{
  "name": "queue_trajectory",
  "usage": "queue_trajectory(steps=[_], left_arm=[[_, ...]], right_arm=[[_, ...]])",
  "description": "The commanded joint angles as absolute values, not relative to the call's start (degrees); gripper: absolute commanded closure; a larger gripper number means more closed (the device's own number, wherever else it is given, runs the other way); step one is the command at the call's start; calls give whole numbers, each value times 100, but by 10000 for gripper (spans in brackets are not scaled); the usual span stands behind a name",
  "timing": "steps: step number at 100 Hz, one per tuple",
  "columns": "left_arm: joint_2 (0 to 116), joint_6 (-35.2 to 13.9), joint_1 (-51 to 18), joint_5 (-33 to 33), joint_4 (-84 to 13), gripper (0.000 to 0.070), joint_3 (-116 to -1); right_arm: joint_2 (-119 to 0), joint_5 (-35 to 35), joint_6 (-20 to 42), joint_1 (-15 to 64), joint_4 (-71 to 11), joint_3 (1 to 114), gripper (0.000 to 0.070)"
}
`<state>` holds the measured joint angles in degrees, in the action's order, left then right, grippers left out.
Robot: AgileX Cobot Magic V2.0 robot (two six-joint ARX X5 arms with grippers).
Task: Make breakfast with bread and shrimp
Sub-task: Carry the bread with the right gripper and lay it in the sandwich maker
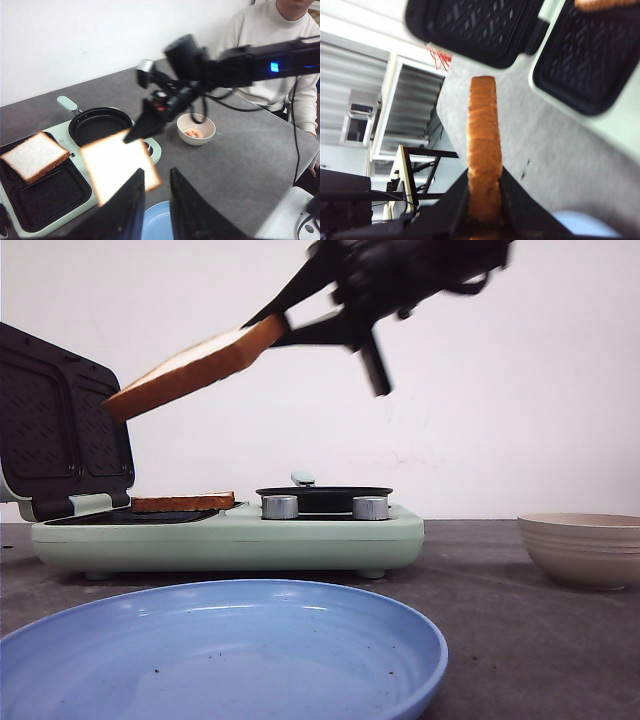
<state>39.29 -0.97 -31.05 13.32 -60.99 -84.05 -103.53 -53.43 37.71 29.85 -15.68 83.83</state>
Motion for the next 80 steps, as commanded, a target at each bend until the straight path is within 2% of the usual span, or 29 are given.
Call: queue_trajectory(steps=[1, 17, 37, 56, 80], left_arm=[[3959, -62, -3146, 1308, -6010, 696, -8508], [3959, -62, -3146, 1308, -6012, 696, -8508], [3959, -45, -3146, 1308, -6012, 696, -8508], [3962, -45, -3146, 1308, -6023, 696, -8508], [3962, -23, -3146, 1308, -6034, 696, -8508]], right_arm=[[-10840, -5439, 3540, 3026, -1693, 9056, 700], [-11933, -5658, 3507, 3030, -2300, 10471, 700], [-12899, -5701, 3374, 3074, -2840, 11620, 700], [-13397, -5688, 3385, 3131, -2825, 12092, 700], [-13635, -5640, 3450, 3229, -2366, 12110, 700]])
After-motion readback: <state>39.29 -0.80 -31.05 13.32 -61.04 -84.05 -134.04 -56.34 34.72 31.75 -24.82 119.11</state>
